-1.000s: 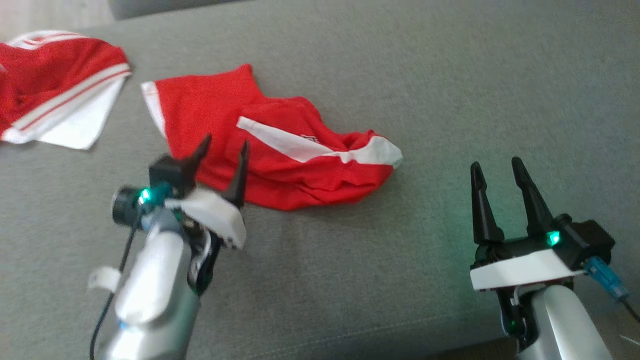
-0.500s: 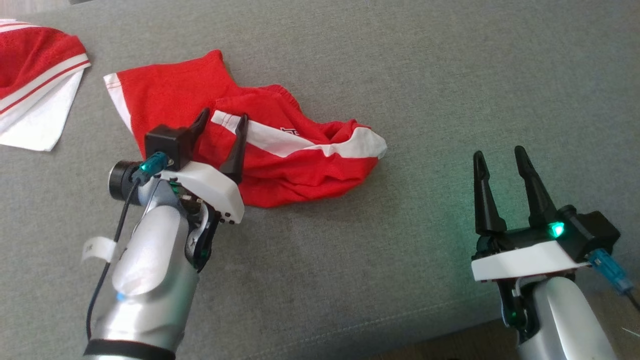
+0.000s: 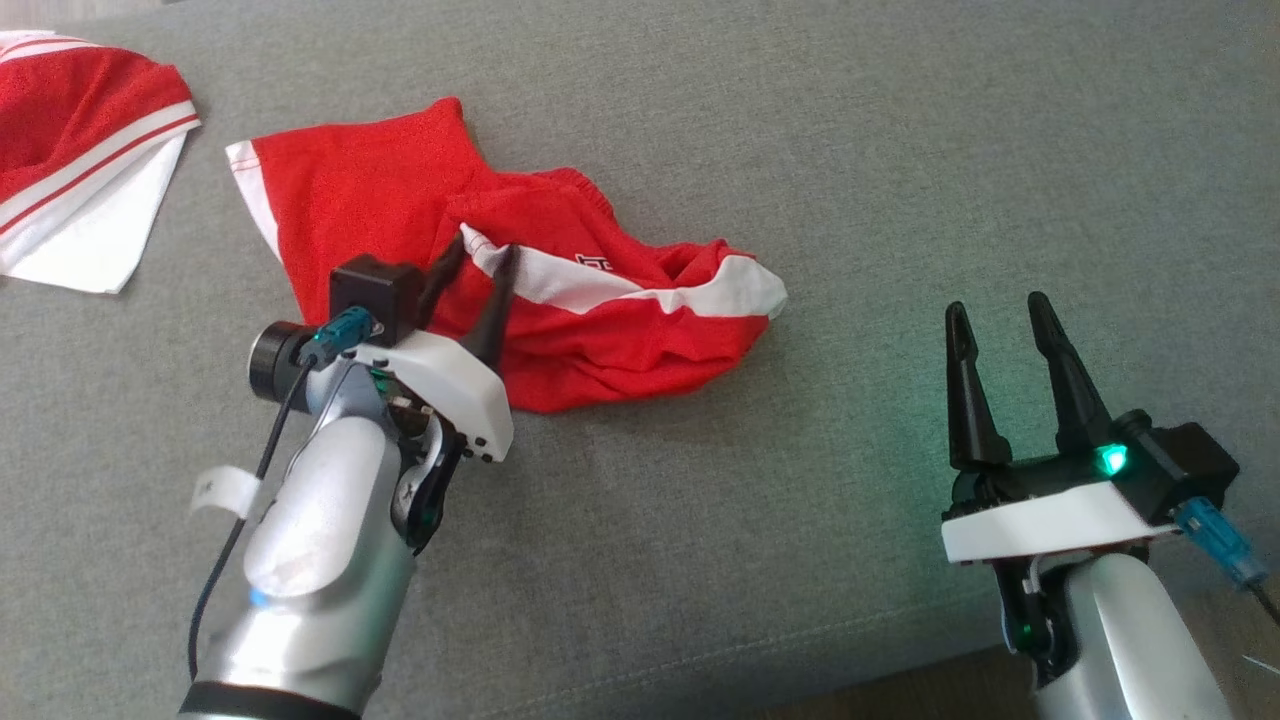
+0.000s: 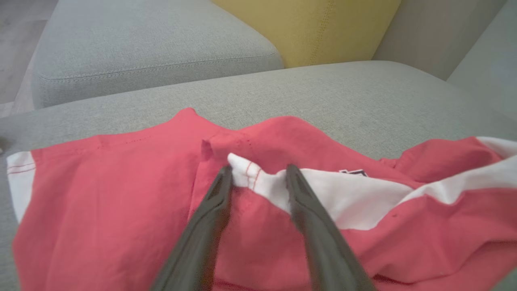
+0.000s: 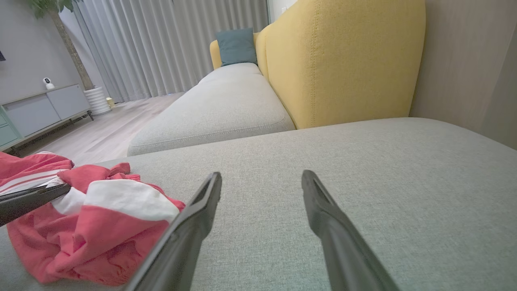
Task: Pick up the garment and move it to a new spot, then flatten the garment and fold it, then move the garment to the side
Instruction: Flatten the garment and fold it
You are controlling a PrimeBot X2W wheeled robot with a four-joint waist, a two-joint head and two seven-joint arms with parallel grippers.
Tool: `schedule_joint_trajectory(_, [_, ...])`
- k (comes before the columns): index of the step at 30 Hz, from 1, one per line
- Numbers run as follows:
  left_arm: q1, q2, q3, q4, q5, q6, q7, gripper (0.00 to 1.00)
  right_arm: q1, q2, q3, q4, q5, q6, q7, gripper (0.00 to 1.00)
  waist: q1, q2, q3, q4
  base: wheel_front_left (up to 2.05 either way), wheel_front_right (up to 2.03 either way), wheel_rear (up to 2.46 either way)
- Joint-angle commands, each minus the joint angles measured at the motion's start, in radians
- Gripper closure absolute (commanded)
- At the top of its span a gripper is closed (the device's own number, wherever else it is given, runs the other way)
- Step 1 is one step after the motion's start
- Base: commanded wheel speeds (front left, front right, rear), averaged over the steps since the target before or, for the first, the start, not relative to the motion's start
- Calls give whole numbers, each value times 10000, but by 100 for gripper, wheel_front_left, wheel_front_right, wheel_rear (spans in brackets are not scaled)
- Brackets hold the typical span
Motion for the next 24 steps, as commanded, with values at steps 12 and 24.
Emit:
schedule_joint_trajectory(12, [213,318,221,-953,-151,217,-23,100,-205,-39,97,-294,58,75,-63,0,0,0,-199,152,0,0,0])
schedule_joint_trajectory(24, [2433,867,1220,-3321,-848,1084,-405,100,122,-39,-23,-124,-124,75,-63,0,0,0,-728,1108,0,0,0])
